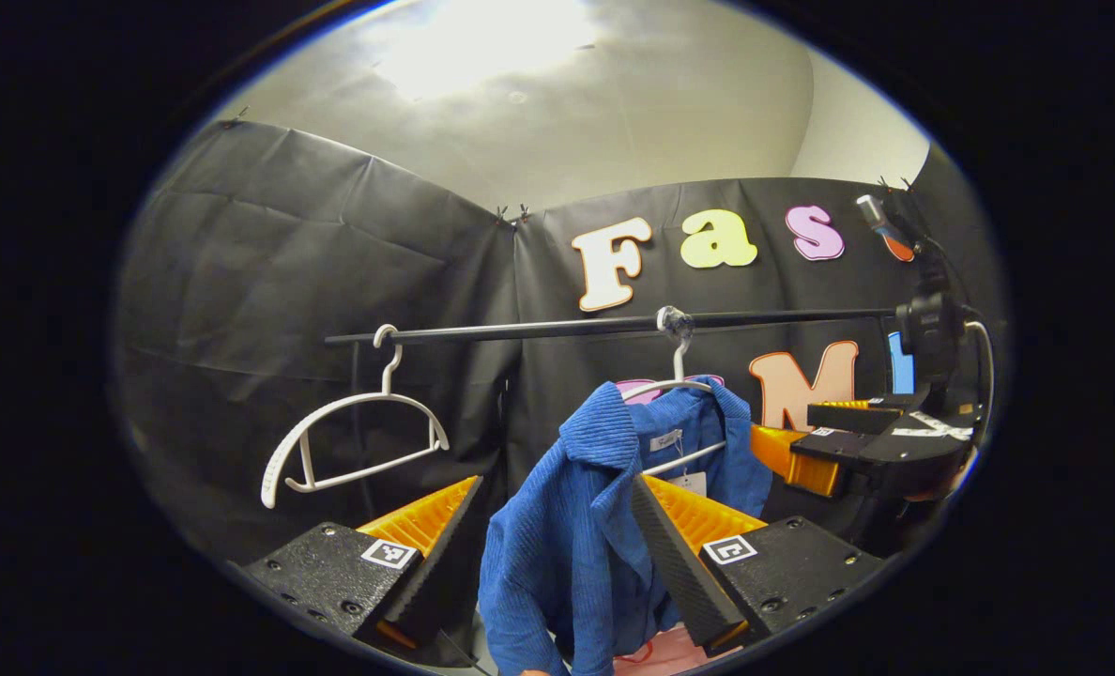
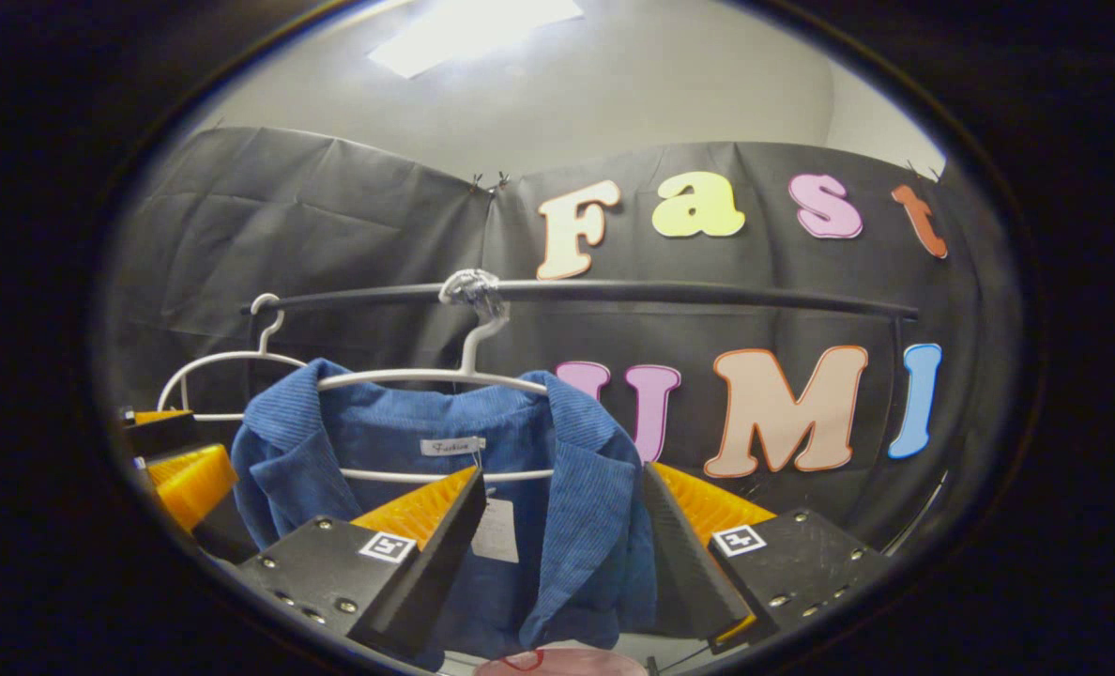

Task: Grasp the clothes on the hanger with both hands and then place them into the laundry hamper below.

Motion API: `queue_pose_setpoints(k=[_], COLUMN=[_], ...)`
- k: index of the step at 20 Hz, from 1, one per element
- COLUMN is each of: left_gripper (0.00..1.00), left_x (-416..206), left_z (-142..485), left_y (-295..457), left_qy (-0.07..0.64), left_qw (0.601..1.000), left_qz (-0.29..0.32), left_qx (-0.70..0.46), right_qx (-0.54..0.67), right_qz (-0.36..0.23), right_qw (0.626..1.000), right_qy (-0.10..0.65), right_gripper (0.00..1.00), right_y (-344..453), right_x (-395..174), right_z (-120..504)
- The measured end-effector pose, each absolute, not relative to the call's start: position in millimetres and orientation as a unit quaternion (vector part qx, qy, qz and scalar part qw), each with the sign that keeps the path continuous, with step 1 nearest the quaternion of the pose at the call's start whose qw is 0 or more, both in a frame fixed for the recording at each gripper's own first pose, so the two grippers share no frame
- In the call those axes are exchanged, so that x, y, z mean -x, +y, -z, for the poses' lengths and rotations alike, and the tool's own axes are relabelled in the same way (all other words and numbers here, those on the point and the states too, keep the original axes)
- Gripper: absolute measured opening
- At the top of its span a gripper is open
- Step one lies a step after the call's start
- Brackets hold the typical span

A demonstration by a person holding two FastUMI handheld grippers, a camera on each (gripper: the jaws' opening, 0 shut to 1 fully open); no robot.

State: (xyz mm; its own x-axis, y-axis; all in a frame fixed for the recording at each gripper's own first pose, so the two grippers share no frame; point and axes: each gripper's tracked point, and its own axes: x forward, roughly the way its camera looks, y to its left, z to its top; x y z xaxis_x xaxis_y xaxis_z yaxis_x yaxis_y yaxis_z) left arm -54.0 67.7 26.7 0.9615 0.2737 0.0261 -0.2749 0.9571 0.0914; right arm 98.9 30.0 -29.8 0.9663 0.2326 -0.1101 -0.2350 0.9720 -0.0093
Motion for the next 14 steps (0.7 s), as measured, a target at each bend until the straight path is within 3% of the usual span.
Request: queue_pose_setpoints(k=[4, 8, 12, 14], left_gripper=[0.96, 0.96, 0.96, 0.96], left_x=[56, 59, 55, 50], left_z=[-27, -27, -30, -29], left_y=[74, 80, 79, 75], left_qy=[-0.006, -0.005, -0.008, -0.009], left_qw=[0.988, 0.986, 0.985, 0.986], left_qz=[-0.149, -0.156, -0.161, -0.158], left_qx=[-0.05, -0.056, -0.061, -0.062], right_qx=[0.02, 0.034, 0.045, 0.057], right_qz=[-0.125, -0.122, -0.114, -0.105], right_qw=[0.988, 0.987, 0.987, 0.987], right_qy=[0.084, 0.099, 0.106, 0.108], right_gripper=[0.98, 0.83, 0.82, 0.65], right_y=[37, 42, 49, 47], right_x=[-123, -147, -162, -172], right_z=[62, 86, 104, 112])
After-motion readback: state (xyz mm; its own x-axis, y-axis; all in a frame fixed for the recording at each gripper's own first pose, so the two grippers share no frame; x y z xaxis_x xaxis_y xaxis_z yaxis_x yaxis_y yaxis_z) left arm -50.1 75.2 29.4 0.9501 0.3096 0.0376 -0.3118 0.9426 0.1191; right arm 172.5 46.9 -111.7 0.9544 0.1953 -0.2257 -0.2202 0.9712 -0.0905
